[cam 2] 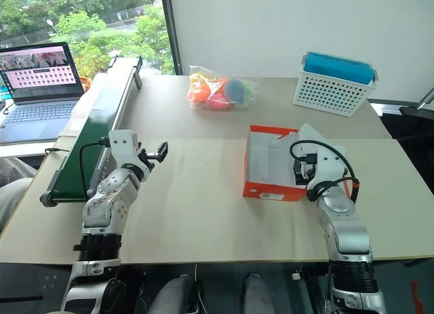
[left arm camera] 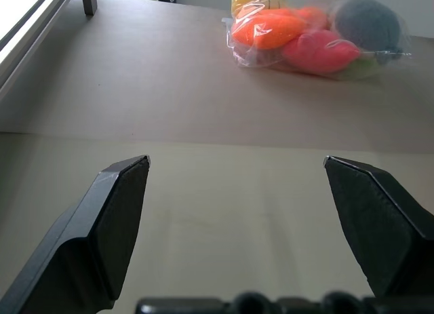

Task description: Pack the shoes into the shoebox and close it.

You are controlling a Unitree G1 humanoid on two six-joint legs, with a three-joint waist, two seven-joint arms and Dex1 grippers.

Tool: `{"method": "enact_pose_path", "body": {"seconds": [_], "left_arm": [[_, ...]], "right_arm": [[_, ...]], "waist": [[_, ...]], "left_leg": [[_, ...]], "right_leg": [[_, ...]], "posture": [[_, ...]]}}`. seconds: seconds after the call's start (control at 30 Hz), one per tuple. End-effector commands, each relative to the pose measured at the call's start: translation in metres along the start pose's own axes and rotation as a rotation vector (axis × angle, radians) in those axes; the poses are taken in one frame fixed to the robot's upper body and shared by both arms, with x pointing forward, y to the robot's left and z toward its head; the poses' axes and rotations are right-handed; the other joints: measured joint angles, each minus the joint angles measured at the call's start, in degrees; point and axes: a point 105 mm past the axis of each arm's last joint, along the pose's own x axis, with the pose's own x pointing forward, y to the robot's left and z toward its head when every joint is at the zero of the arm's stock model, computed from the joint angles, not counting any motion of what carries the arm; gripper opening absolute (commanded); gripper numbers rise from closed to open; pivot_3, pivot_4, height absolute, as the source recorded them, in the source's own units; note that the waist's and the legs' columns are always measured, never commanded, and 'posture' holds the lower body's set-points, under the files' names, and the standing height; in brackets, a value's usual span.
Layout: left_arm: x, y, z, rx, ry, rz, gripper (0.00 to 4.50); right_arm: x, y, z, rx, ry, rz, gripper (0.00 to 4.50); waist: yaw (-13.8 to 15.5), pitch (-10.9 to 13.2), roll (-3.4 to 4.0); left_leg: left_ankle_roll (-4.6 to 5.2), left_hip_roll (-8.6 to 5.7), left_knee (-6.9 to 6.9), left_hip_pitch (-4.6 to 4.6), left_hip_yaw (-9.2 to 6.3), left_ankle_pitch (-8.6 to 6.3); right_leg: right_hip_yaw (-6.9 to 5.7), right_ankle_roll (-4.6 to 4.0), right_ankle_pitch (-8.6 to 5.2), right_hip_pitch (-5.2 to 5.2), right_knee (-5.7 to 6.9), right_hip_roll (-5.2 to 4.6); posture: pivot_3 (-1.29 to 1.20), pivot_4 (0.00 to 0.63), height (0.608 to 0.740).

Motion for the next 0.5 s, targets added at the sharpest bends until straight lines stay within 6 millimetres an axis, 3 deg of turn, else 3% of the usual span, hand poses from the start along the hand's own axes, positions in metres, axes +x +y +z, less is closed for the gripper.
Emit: {"method": "enact_pose_path", "body": {"seconds": [0.03,0.23,0.4,0.5], "left_arm": [[0.002,-0.014,0.019,0.072,-0.063,-0.06,4.4],[0.004,-0.028,0.039,0.159,-0.151,-0.121,4.4],[0.007,-0.018,0.053,0.204,-0.176,-0.098,4.4],[0.011,-0.005,0.052,0.164,-0.138,-0.055,4.4]], "right_arm": [[-0.003,-0.004,0.019,-0.01,-0.075,-0.026,4.5],[-0.005,0.018,0.067,0.102,-0.247,0.071,4.5],[-0.021,0.067,0.115,0.215,-0.367,0.419,4.5],[-0.038,0.106,0.12,0.196,-0.349,0.687,4.5]], "waist": [[0.0,0.0,0.0],[-0.04,0.0,0.0],[-0.39,0.0,0.0],[-0.33,0.0,0.0]], "left_leg": [[0.0,0.0,0.0,0.0,0.0,0.0],[-0.01,-0.01,0.01,-0.01,0.0,0.01],[0.0,0.03,-0.02,0.01,-0.03,0.0],[0.09,0.03,0.0,0.01,-0.08,-0.05]], "right_leg": [[0.0,0.0,0.0,0.0,0.0,0.0],[0.0,0.0,0.0,-0.01,0.0,0.01],[0.0,-0.01,0.0,-0.04,0.02,0.07],[-0.03,0.0,0.0,0.02,0.02,0.07]], "posture": [[0.0,0.15,0.705],[0.0,0.15,0.705],[0.0,0.15,0.705],[0.0,0.15,0.705]]}}
